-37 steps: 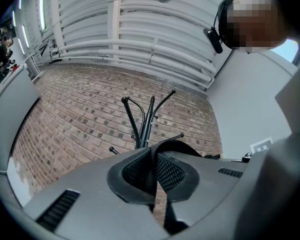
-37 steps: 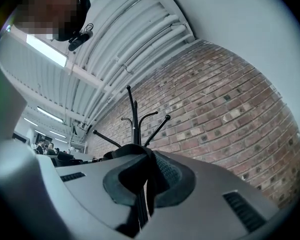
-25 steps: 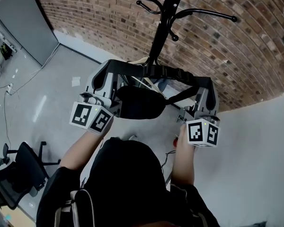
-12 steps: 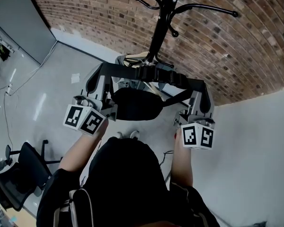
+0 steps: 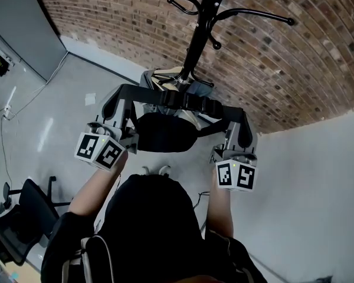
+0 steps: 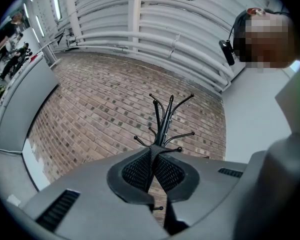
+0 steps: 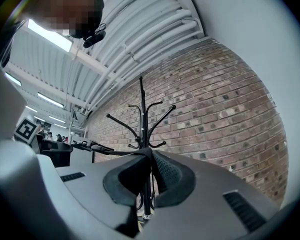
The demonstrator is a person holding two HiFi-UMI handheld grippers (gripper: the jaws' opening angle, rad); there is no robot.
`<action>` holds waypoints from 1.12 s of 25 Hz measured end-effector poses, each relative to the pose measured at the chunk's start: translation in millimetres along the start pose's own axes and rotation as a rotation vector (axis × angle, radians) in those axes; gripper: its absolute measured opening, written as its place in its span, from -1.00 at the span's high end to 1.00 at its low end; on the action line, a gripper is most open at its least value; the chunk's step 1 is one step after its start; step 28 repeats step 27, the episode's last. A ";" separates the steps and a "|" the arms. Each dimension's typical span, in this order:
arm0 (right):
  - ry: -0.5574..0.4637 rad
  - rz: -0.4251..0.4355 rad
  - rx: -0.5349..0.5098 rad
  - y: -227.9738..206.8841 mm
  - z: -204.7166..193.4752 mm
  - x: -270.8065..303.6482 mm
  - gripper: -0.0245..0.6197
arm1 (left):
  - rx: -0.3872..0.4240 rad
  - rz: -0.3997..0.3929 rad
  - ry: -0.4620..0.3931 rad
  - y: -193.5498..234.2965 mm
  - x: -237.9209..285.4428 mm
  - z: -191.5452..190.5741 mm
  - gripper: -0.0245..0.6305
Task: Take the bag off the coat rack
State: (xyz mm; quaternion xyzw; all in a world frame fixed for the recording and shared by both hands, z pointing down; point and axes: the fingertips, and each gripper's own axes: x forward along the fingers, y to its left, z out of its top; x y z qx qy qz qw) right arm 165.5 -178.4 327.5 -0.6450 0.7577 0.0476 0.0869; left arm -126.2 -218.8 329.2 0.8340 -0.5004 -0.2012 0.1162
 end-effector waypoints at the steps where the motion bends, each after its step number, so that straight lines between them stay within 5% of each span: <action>1: 0.003 0.002 -0.015 1.8 -0.3 1.0 0.86 | -0.007 0.000 0.000 2.5 0.3 -0.2 0.86; 20: 0.038 -0.015 -0.056 18.1 -16.2 -8.0 0.86 | 0.033 -0.046 0.035 18.9 -4.0 -5.4 0.86; 28: 0.040 -0.040 -0.110 18.1 -14.0 -12.1 0.86 | -0.015 -0.033 0.029 21.5 0.8 -14.9 0.86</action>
